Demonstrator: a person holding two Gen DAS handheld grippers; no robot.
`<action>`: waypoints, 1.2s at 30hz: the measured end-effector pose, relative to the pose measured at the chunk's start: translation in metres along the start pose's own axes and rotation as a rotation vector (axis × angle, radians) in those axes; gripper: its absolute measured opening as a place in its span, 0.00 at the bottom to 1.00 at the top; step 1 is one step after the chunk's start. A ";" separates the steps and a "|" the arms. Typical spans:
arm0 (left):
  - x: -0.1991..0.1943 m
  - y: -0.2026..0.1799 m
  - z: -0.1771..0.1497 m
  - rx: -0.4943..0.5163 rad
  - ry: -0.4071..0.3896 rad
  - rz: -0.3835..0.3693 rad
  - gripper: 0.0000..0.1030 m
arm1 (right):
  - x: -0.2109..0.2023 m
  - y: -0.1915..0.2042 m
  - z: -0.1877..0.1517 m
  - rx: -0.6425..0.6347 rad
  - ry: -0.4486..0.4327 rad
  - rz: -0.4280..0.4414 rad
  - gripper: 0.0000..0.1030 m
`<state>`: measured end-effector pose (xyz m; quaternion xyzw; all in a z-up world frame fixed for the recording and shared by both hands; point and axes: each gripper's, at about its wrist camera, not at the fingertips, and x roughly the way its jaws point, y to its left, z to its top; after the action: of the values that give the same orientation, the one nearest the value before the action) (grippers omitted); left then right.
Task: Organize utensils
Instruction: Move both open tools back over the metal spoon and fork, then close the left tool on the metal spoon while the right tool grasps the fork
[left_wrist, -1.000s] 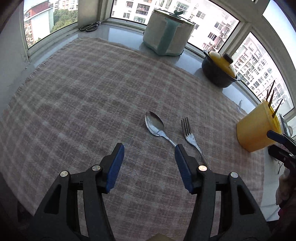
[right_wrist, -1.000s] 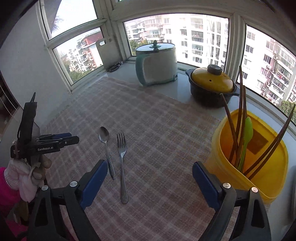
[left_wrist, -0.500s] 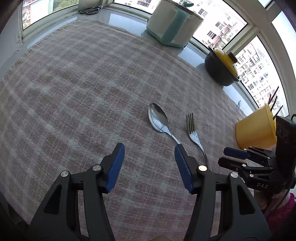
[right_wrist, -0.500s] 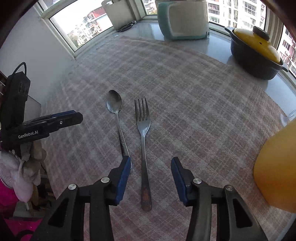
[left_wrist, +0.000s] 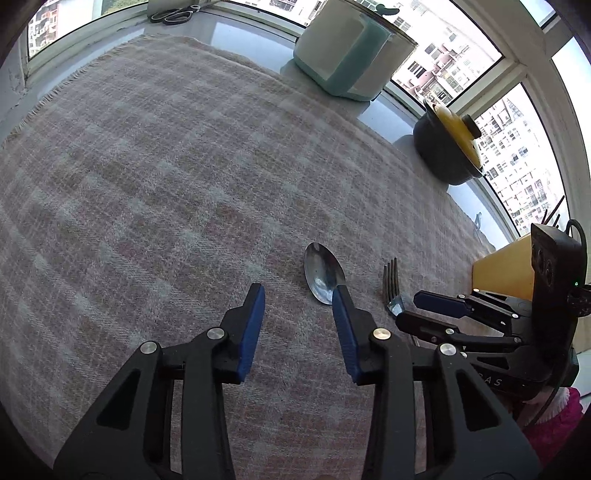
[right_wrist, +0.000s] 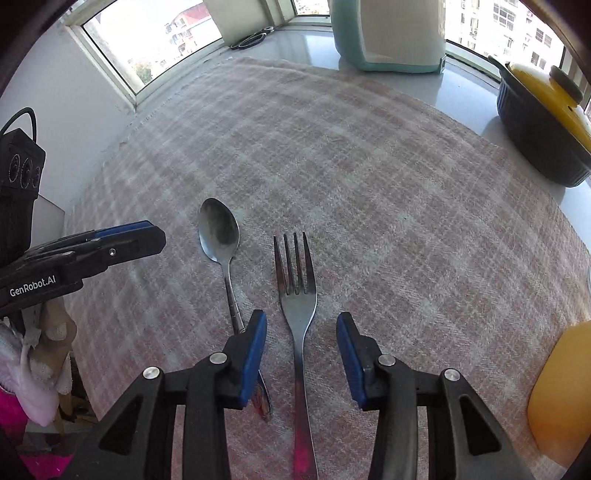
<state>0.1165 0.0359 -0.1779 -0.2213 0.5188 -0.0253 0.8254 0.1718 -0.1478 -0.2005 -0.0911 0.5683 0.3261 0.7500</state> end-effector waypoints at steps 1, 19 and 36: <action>0.001 0.001 0.002 -0.004 0.000 -0.009 0.37 | 0.001 0.001 0.003 -0.001 0.000 -0.004 0.40; 0.036 -0.002 0.020 0.043 0.050 -0.071 0.24 | 0.015 0.010 0.020 -0.025 0.006 -0.042 0.39; 0.046 -0.004 0.025 0.068 0.071 -0.081 0.06 | 0.026 0.022 0.031 -0.074 0.007 -0.128 0.29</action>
<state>0.1600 0.0279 -0.2066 -0.2129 0.5371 -0.0840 0.8119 0.1871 -0.1046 -0.2083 -0.1562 0.5516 0.2978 0.7634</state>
